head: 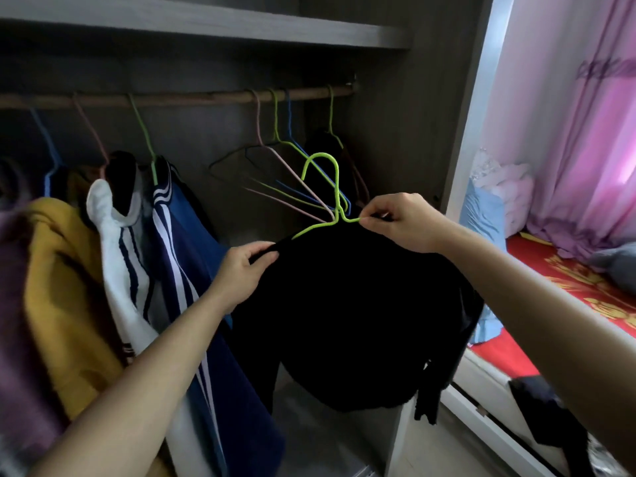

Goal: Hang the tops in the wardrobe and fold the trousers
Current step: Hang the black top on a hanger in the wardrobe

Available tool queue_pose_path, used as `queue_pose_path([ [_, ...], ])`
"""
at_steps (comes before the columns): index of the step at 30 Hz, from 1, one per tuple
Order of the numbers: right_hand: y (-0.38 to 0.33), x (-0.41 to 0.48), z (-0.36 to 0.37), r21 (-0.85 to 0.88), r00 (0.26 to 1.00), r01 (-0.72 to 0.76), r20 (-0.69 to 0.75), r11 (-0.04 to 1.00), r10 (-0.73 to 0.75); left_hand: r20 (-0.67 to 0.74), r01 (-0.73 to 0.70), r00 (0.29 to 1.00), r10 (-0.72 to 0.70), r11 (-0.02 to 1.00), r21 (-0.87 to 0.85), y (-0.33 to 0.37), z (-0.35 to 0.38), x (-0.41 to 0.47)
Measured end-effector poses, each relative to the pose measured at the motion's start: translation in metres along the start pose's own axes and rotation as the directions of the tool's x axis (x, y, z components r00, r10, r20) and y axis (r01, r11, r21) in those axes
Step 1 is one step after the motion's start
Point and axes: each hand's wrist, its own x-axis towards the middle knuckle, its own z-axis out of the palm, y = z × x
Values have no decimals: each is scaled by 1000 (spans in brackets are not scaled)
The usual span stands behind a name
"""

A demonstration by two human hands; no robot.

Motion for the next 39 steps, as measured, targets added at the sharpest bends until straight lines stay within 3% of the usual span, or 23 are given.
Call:
queue_pose_path([
  [2,-11,-3,-12,-56,999,-23,27,998,24,16,-40,999,41,999,-10,0,6,7],
  [4,-18,-8,-19,-71,999,-37,-35,997,35,74,-72,995,71,997,11,2,8,17],
  [7,-28,-7,-16,-54,987,-55,-155,997,46,156,-138,983,101,960,243,9,-6,37],
  [9,-38,1,-9,-70,974,-66,-222,995,49,171,-171,980,104,876,451,17,-22,52],
  [12,-51,27,4,-11,951,-107,-293,994,99,60,-176,980,192,674,718,32,-51,74],
  [14,-60,52,14,189,944,-163,-255,968,208,-33,-139,957,289,555,820,46,-74,88],
  [17,-81,95,25,571,942,-226,-78,789,326,-162,-9,904,396,398,918,64,-112,105],
  [20,-105,142,29,765,953,-226,46,604,298,-279,167,878,390,296,940,77,-144,117],
  [22,-119,172,33,816,967,-169,29,553,253,-307,228,873,379,240,944,81,-162,125],
  [26,-145,224,60,797,983,-61,-55,601,174,-342,286,882,325,209,935,74,-185,129],
  [30,-145,261,113,736,991,-88,-4,671,134,-323,283,861,394,158,946,61,-189,128],
  [32,-137,268,138,694,991,-101,10,713,131,-332,287,855,399,171,943,58,-189,129],
  [39,-118,255,168,579,987,60,-156,813,38,-361,288,860,360,241,927,56,-189,129],
])
